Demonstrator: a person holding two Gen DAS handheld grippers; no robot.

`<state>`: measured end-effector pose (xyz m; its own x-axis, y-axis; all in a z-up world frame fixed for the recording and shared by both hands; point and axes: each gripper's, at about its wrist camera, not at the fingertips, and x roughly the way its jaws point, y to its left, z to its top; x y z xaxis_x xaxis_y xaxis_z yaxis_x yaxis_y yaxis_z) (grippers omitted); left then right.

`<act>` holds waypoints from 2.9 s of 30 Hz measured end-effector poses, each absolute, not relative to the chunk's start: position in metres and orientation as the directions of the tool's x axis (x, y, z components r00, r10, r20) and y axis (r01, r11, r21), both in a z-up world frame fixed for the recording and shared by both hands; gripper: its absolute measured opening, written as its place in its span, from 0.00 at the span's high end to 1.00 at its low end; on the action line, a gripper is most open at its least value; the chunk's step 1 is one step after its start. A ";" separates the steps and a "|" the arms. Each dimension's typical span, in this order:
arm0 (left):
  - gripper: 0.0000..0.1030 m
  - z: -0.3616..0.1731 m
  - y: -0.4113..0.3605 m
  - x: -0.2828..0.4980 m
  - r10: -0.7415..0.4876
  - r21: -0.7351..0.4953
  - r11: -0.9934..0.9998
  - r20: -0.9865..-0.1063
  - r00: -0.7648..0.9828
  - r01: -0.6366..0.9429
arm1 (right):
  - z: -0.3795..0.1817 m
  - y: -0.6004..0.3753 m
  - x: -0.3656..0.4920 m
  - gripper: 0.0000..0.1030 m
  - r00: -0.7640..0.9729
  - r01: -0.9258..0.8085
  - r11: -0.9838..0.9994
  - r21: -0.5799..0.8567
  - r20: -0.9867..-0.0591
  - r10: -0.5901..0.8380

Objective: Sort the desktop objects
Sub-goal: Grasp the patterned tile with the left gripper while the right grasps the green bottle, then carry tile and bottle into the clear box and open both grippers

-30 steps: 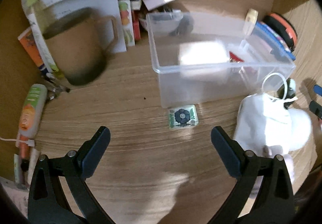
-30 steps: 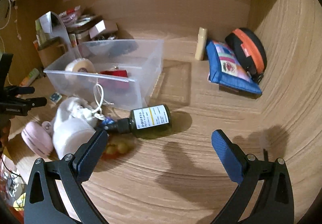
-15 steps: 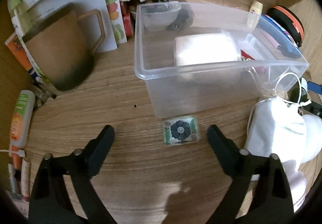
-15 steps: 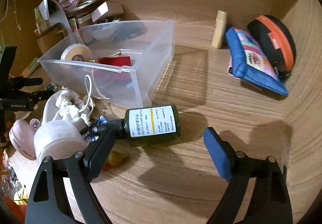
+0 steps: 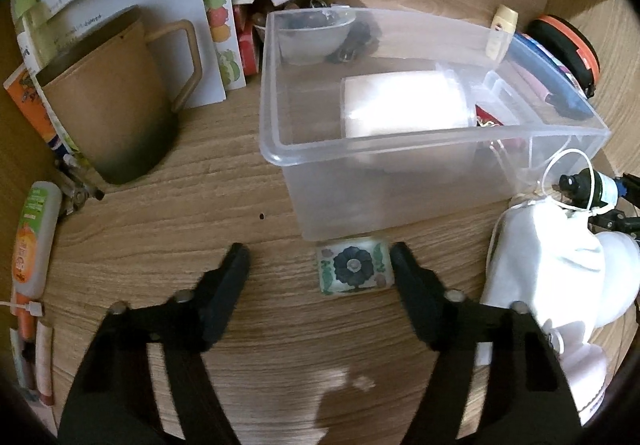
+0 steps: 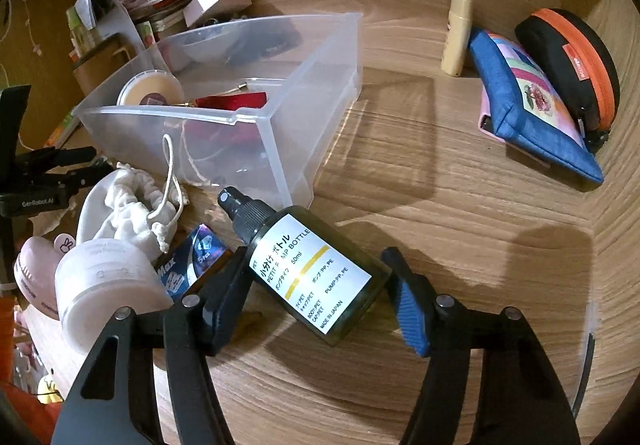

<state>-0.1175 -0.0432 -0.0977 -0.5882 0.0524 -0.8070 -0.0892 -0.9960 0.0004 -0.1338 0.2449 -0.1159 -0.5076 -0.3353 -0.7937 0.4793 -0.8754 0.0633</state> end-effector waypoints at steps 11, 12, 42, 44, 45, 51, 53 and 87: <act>0.68 -0.093 -0.031 -0.115 0.040 0.045 -0.991 -0.791 -0.610 -0.123 | -0.099 0.258 -0.119 0.40 -0.565 0.442 -0.896 0.054 -0.759 -0.325; 0.68 -0.093 -0.031 -0.115 0.037 0.048 -0.991 -0.790 -0.612 -0.122 | -0.096 0.261 -0.117 0.40 -0.572 0.434 -0.899 0.052 -0.755 -0.320; 0.68 0.013 -0.058 -0.080 0.107 -0.014 -0.992 -0.624 -0.774 -0.126 | -0.003 0.250 -0.093 0.40 -0.677 0.487 -0.868 0.095 -0.586 -0.444; 0.68 0.019 -0.056 -0.084 0.116 -0.017 -0.991 -0.618 -0.778 -0.135 | 0.000 0.245 -0.098 0.40 -0.675 0.497 -0.862 0.099 -0.580 -0.456; 0.68 0.021 -0.055 -0.087 0.125 -0.022 -0.990 -0.617 -0.777 -0.141 | 0.001 0.242 -0.101 0.40 -0.672 0.503 -0.858 0.104 -0.577 -0.464; 0.68 0.022 -0.046 -0.110 0.170 -0.040 -0.982 -0.626 -0.761 -0.186 | -0.002 0.227 -0.122 0.40 -0.633 0.537 -0.830 0.149 -0.579 -0.514; 0.68 0.019 -0.043 -0.120 0.177 -0.045 -0.980 -0.637 -0.750 -0.193 | -0.005 0.221 -0.129 0.40 -0.621 0.545 -0.823 0.159 -0.582 -0.524; 0.43 -0.020 -0.032 -0.180 0.227 -0.091 -0.970 -0.669 -0.708 -0.225 | -0.076 0.138 -0.190 0.40 -0.544 0.578 -0.816 0.010 -0.740 -0.395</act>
<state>-0.1796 -0.0320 -0.0197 -0.7079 0.2274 -0.6687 -0.2253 -0.9700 -0.0913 -0.1896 0.1380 -0.0759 -0.5441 -0.3945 -0.7405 0.5776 -0.8163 0.0105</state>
